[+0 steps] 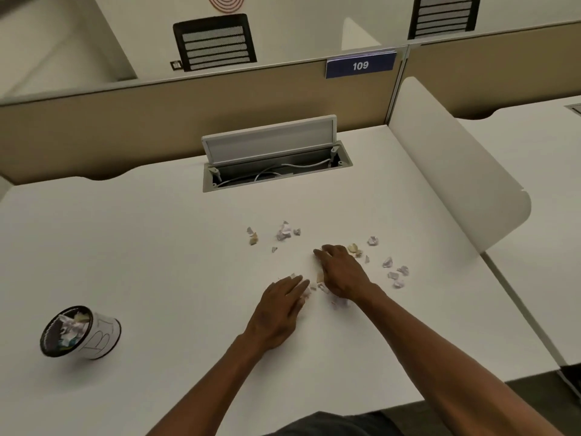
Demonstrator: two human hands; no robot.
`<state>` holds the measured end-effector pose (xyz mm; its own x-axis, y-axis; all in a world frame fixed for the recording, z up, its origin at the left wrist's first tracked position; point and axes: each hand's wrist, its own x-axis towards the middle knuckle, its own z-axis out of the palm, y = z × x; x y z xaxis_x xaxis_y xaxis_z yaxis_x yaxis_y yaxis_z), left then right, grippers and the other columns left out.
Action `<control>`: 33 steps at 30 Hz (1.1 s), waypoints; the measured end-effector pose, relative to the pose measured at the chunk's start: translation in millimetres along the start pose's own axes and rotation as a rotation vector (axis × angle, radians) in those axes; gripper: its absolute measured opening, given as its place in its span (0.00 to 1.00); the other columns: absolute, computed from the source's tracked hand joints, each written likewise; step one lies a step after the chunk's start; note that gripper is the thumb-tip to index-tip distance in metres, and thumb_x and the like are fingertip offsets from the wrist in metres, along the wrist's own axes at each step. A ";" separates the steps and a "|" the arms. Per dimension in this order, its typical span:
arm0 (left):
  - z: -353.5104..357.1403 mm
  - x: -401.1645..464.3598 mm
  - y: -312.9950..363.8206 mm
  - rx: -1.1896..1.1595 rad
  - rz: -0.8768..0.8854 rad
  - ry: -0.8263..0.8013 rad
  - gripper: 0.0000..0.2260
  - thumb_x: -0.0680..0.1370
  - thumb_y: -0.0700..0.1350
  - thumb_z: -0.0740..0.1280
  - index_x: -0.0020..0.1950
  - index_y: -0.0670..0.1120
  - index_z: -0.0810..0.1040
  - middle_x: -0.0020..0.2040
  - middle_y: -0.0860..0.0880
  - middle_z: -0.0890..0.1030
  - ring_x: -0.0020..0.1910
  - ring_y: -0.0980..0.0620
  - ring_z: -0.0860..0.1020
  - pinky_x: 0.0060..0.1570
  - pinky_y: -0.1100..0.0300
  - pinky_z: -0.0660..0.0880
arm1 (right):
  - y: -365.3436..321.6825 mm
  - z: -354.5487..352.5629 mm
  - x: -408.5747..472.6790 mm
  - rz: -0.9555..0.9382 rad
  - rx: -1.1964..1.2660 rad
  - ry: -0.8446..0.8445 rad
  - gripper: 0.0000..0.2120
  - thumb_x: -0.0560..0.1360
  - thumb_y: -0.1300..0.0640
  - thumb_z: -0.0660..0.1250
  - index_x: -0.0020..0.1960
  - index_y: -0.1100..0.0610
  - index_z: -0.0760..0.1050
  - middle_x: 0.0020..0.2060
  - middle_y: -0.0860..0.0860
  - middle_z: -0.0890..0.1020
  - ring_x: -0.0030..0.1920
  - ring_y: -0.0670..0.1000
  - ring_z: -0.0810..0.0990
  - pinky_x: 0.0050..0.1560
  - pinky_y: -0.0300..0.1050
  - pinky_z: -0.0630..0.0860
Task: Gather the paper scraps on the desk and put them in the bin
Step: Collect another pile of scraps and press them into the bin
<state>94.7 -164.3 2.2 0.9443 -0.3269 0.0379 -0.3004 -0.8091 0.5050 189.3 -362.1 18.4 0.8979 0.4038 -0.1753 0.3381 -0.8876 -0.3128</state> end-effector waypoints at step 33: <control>-22.1 10.4 -28.3 0.004 -0.302 -0.203 0.53 0.65 0.63 0.78 0.80 0.61 0.48 0.80 0.54 0.48 0.76 0.47 0.57 0.66 0.49 0.72 | -4.2 4.9 -52.2 0.119 0.030 -0.225 0.55 0.62 0.32 0.76 0.79 0.51 0.55 0.68 0.56 0.63 0.60 0.59 0.77 0.59 0.51 0.78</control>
<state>116.0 -134.0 7.4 0.9446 -0.1629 -0.2849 -0.0130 -0.8860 0.4635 139.6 -378.4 24.3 0.8446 0.3391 -0.4144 0.2222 -0.9261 -0.3049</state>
